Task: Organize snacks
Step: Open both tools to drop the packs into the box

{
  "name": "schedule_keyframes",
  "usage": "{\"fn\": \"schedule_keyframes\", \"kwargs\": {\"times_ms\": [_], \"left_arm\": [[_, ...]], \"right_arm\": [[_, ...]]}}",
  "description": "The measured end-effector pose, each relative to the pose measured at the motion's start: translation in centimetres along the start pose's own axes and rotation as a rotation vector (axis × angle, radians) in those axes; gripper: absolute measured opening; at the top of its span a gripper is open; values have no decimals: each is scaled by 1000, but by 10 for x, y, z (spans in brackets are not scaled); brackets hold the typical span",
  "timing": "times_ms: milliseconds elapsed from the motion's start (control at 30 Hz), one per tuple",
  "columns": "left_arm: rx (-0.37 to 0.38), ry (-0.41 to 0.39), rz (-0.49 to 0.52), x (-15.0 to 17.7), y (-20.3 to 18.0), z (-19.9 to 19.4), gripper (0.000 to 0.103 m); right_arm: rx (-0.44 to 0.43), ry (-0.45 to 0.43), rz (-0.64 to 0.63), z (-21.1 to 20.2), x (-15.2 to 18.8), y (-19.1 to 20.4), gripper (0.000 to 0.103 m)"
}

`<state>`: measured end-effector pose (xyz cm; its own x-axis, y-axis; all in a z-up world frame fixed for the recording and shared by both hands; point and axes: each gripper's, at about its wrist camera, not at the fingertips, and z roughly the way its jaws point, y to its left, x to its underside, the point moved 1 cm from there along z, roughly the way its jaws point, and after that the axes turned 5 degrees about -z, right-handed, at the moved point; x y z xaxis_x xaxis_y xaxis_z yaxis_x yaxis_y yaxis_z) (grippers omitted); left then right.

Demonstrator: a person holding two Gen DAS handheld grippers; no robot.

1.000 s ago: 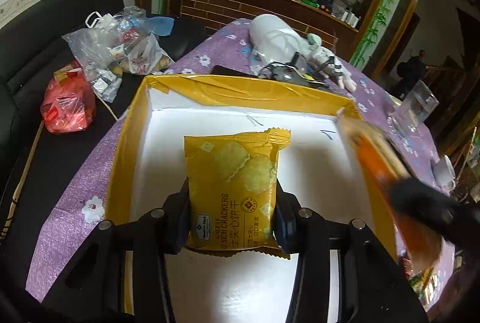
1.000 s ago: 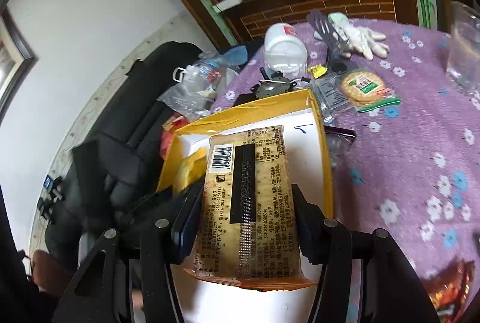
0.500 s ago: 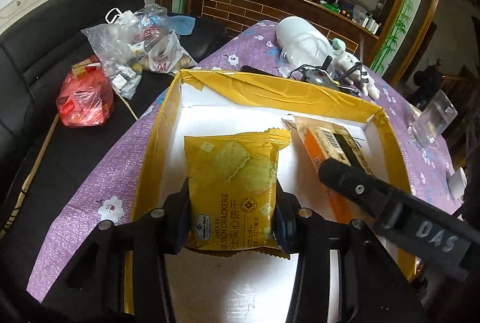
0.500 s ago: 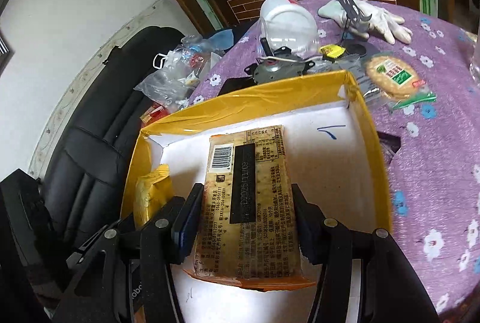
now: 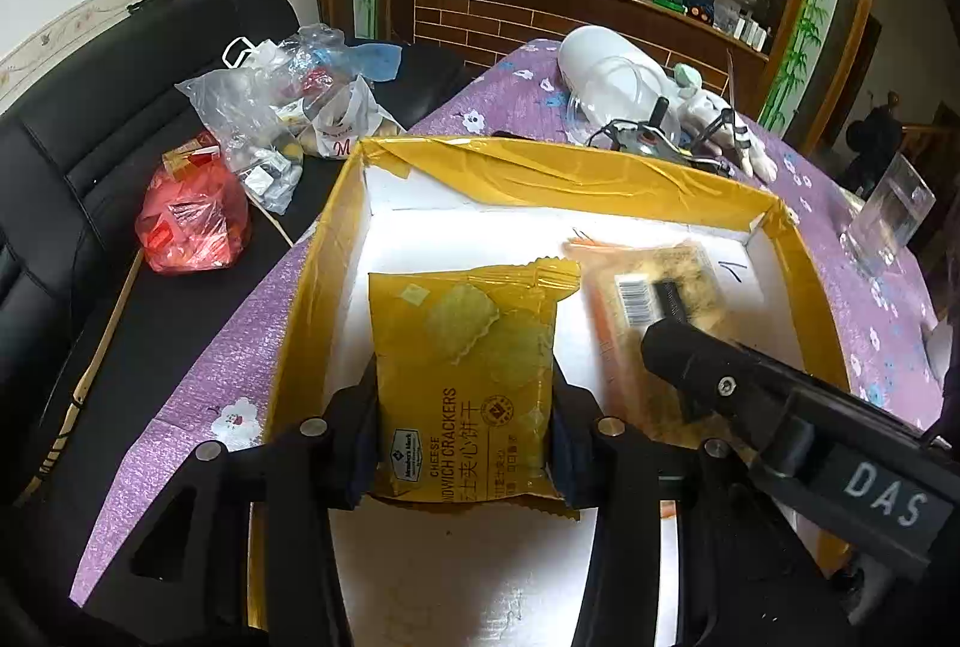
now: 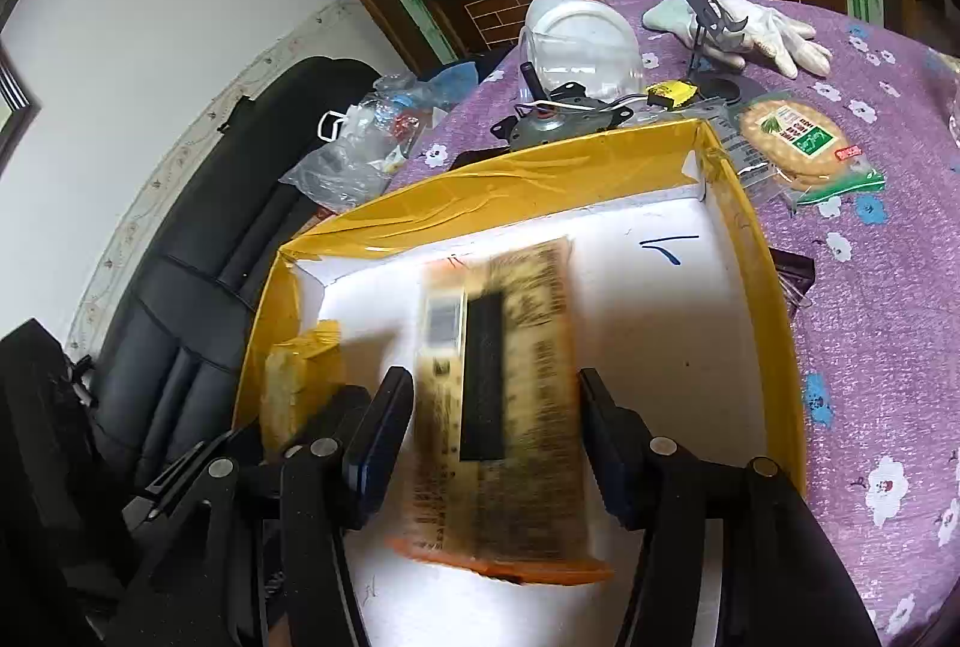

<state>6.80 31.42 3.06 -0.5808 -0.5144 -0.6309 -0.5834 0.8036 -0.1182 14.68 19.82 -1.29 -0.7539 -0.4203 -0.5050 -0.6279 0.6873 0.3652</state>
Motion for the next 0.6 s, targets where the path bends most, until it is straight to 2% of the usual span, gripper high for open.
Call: {"fn": "schedule_keyframes", "kwargs": {"times_ms": [267, 367, 500, 600], "left_arm": [[-23, -15, 8, 0, -2, -2, 57], [-8, -18, 14, 1, -4, -4, 64], [-3, -45, 21, 1, -7, -10, 65], [3, -54, 17, 1, -7, -13, 71]], "right_arm": [[-27, -22, -8, -6, 2, 1, 57], [-42, -16, 1, -8, 2, 1, 59], [-38, -35, -5, -16, 1, 6, 60], [-48, -41, 4, -21, 1, 7, 60]]}}
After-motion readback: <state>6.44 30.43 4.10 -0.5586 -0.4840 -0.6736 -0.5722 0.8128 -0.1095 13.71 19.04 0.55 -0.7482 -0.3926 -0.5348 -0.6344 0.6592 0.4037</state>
